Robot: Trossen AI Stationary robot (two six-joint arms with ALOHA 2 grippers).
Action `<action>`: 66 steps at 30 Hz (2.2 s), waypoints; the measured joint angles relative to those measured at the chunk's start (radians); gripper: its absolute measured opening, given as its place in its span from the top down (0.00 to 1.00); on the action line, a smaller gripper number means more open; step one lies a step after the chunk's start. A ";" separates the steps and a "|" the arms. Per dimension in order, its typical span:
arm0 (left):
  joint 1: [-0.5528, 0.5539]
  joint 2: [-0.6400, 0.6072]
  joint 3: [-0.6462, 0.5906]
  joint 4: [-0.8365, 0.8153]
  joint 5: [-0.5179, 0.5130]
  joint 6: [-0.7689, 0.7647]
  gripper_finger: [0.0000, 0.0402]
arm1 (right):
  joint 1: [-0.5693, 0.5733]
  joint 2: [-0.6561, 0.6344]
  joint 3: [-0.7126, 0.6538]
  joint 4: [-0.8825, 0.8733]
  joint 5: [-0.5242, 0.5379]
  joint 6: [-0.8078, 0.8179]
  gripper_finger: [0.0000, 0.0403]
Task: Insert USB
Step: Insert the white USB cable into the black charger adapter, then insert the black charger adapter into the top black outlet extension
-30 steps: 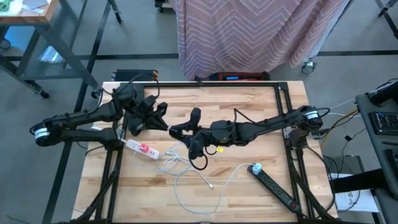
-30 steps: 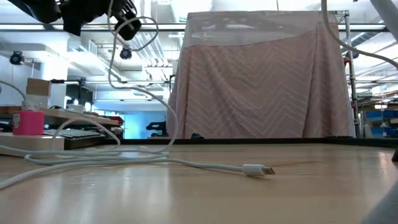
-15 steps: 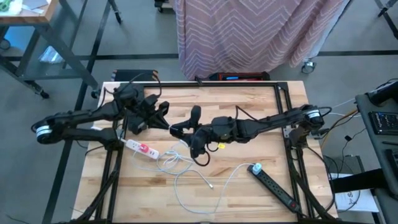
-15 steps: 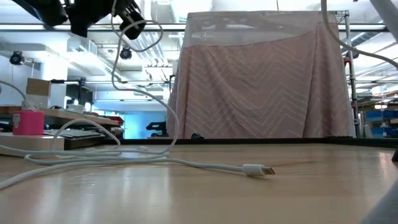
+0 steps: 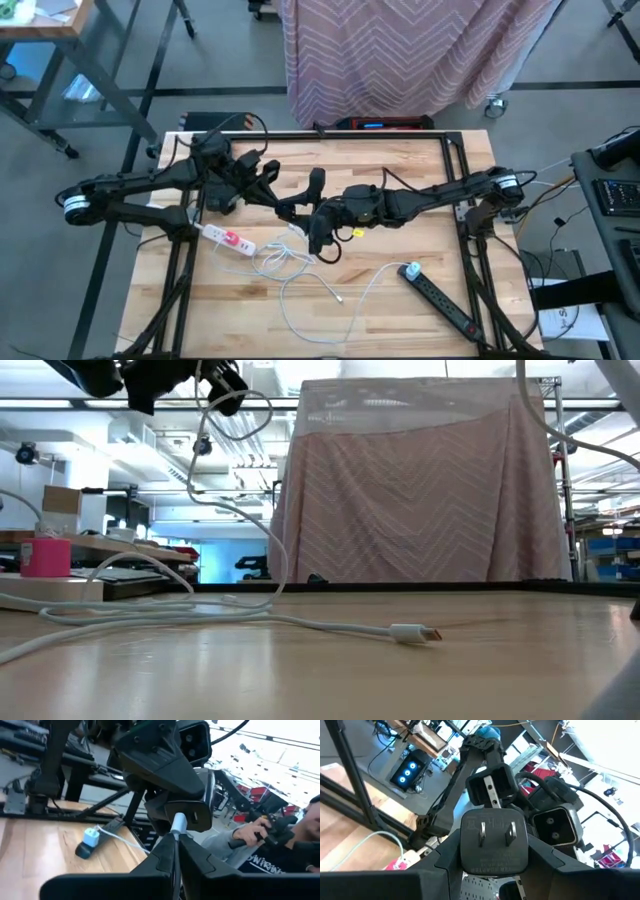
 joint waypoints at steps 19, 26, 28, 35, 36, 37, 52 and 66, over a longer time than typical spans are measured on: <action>-0.049 -0.001 -0.004 0.114 0.001 0.083 1.00 | -0.032 -0.001 -0.001 0.040 -0.113 0.134 0.68; -0.053 -0.037 -0.017 0.118 -0.002 0.147 0.88 | -0.039 -0.018 -0.004 0.093 -0.208 0.244 0.68; -0.052 -0.069 -0.017 0.085 -0.020 0.166 0.83 | -0.042 -0.035 -0.010 0.081 -0.224 0.267 0.68; -0.057 -0.278 -0.048 -0.042 0.033 0.360 0.66 | -0.057 -0.097 -0.037 0.124 -0.248 0.391 0.68; -0.057 -0.308 -0.062 -0.052 0.027 0.398 0.65 | -0.060 -0.098 -0.039 0.148 -0.254 0.425 0.68; -0.057 -0.340 -0.082 -0.063 0.024 0.438 0.63 | -0.062 -0.098 -0.044 0.167 -0.261 0.457 0.68; -0.056 -0.503 -0.282 0.008 -0.382 0.952 0.50 | -0.138 0.047 -0.059 0.411 -0.137 1.218 0.68; -0.056 -0.358 -0.323 0.070 -0.645 1.201 0.29 | -0.157 0.164 -0.058 0.485 -0.139 1.365 0.68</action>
